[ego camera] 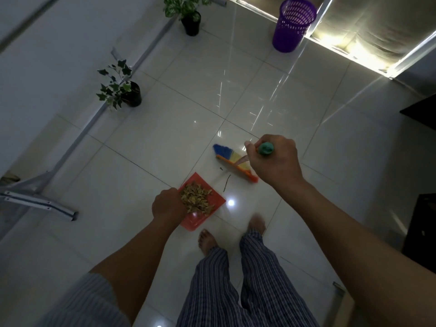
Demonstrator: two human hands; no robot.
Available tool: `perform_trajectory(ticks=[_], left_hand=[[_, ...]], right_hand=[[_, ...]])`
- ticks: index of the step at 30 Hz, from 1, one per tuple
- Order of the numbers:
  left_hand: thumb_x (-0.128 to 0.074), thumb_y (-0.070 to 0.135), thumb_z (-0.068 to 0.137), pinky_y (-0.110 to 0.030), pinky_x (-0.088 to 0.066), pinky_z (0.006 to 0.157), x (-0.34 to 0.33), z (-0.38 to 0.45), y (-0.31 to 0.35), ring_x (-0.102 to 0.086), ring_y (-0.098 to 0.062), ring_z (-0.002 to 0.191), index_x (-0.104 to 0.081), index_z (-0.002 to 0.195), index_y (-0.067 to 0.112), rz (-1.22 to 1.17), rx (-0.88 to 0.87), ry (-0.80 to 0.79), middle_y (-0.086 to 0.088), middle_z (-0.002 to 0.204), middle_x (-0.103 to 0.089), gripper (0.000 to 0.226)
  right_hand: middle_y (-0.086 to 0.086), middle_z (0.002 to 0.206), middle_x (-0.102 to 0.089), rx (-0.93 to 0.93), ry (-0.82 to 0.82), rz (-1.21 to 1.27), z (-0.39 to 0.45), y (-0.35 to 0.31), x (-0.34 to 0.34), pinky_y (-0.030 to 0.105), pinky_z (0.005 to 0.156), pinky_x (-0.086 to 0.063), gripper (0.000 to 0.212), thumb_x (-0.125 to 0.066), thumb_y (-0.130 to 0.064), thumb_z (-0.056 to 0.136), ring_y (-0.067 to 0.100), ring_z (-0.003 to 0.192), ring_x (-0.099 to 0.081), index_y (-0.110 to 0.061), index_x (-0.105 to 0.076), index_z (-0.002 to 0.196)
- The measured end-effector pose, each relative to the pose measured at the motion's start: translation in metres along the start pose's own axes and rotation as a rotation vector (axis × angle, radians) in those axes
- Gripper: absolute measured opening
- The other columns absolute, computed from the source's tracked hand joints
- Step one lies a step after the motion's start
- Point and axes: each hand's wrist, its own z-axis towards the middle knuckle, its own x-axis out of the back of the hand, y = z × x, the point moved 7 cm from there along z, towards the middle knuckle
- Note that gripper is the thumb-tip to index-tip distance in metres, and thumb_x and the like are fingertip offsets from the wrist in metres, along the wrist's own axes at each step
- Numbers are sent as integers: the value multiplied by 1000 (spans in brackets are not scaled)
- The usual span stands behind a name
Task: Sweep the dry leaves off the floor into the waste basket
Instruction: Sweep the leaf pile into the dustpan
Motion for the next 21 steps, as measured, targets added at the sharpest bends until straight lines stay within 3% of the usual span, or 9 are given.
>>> perform_trajectory(ticks=[7, 14, 21], left_hand=[[-55, 14, 80, -34, -49, 70, -9, -8, -3, -62, -34, 90, -59, 91, 1, -54, 0, -15, -18, 97, -63, 17], [-54, 16, 83, -38, -52, 78, -7, -7, -7, -59, -36, 95, -57, 96, 0, -57, 14, -18, -19, 102, -60, 21], [-55, 13, 81, -38, -53, 78, -9, -8, -19, -60, -35, 94, -58, 95, 0, -74, 34, -13, -19, 101, -62, 19]], right_hand=[[6, 63, -67, 7, -33, 63, -24, -26, -8, 41, 68, -59, 42, -61, -42, 94, 22, 63, -65, -8, -68, 71], [4, 59, -67, 105, -3, 73, -26, -63, 12, 37, 64, -58, 46, -60, -46, 94, 17, 57, -64, -7, -70, 72], [4, 66, -67, 217, 72, -18, -12, -88, 46, 36, 64, -58, 43, -57, -46, 96, 17, 61, -65, -11, -70, 75]])
